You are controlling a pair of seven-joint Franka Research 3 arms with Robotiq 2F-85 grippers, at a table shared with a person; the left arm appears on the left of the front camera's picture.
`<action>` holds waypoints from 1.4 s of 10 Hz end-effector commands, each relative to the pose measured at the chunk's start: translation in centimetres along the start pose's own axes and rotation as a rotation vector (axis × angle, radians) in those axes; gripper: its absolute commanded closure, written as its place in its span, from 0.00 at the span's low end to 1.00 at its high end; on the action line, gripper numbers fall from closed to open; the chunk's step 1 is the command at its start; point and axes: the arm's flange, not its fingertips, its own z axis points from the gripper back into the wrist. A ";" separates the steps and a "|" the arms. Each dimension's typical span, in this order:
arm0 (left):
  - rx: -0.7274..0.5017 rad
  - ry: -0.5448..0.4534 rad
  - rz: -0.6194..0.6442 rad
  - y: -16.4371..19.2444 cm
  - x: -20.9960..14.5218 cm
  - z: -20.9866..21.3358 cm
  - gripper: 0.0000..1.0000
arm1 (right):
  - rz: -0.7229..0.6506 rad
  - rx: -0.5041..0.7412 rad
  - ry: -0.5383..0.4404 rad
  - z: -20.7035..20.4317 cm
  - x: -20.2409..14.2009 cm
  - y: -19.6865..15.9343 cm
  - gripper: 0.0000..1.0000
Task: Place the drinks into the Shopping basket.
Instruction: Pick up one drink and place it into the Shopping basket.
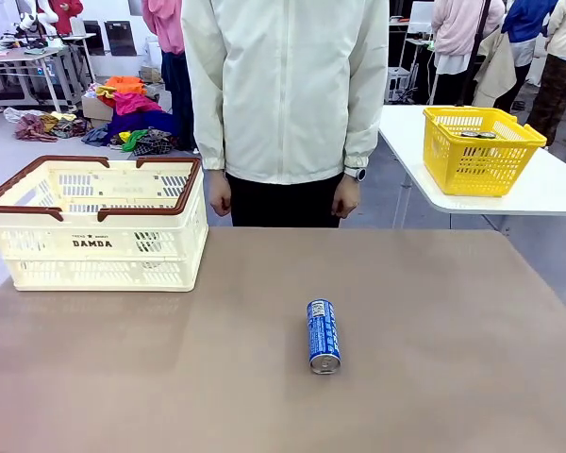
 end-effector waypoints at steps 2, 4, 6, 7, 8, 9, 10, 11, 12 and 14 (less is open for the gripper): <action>0.003 -0.008 0.016 0.2 -0.3 0.0 0.00 | -0.001 -0.004 0.011 0.1 -0.2 0.4 0.00; 0.003 -0.008 0.016 0.2 -0.3 0.0 0.00 | -0.001 -0.004 0.011 0.1 -0.2 0.4 0.00; 0.003 -0.008 0.016 0.2 -0.3 0.0 0.00 | -0.001 -0.004 0.011 0.1 -0.2 0.4 0.00; 0.003 -0.008 0.016 0.2 -0.3 0.0 0.00 | -0.001 -0.004 0.011 0.1 -0.2 0.4 0.00; 0.003 -0.008 0.016 0.2 -0.3 0.0 0.00 | -0.001 -0.004 0.011 0.1 -0.2 0.4 0.00; 0.003 -0.008 0.016 0.2 -0.3 0.0 0.00 | -0.001 -0.004 0.011 0.1 -0.2 0.4 0.00; 0.003 -0.008 0.016 0.2 -0.3 0.0 0.00 | -0.001 -0.004 0.011 0.1 -0.2 0.4 0.00; 0.003 -0.008 0.016 0.2 -0.3 0.0 0.00 | -0.001 -0.004 0.011 0.1 -0.2 0.4 0.00; 0.003 -0.008 0.016 0.2 -0.3 0.0 0.00 | -0.001 -0.004 0.011 0.1 -0.2 0.4 0.00; 0.044 0.022 0.001 -4.0 -1.2 -2.8 0.00 | -0.001 -0.004 0.011 0.1 -0.2 0.4 0.00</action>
